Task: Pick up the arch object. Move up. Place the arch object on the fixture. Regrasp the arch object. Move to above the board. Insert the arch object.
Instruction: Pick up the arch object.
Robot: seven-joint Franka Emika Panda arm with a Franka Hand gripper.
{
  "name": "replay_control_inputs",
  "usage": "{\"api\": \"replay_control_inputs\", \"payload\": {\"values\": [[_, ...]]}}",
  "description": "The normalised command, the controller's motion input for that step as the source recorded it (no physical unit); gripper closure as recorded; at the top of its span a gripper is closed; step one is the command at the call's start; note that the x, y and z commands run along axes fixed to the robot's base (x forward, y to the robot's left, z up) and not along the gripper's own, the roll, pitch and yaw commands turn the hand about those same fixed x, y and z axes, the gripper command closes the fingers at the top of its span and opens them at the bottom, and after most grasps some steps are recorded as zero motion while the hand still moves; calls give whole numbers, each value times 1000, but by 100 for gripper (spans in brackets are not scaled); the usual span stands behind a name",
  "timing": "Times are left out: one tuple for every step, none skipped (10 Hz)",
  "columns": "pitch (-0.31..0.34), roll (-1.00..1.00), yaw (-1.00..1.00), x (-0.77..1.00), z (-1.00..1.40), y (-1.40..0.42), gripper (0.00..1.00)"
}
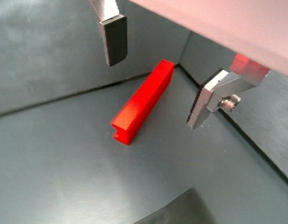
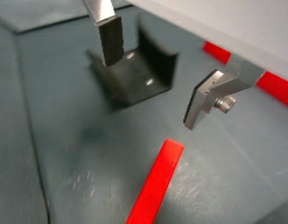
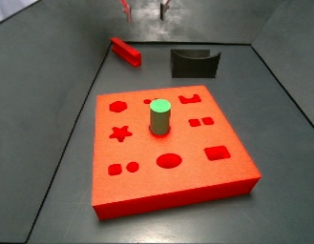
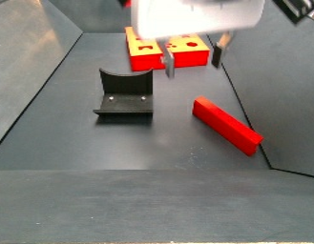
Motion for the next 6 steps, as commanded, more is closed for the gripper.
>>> {"api": "replay_control_inputs", "payload": {"values": [[-111,54,477,-494,-1000,334,0],[-54,11,437,-480,-1000,334,0],[0,0,160,-560,-1000,0,0],[-17,-70,0,-269,-991,-91,0],[-66,-151,0,-31,-800,-77,0],[-60,-171,0,23,-711,-203,0]]}}
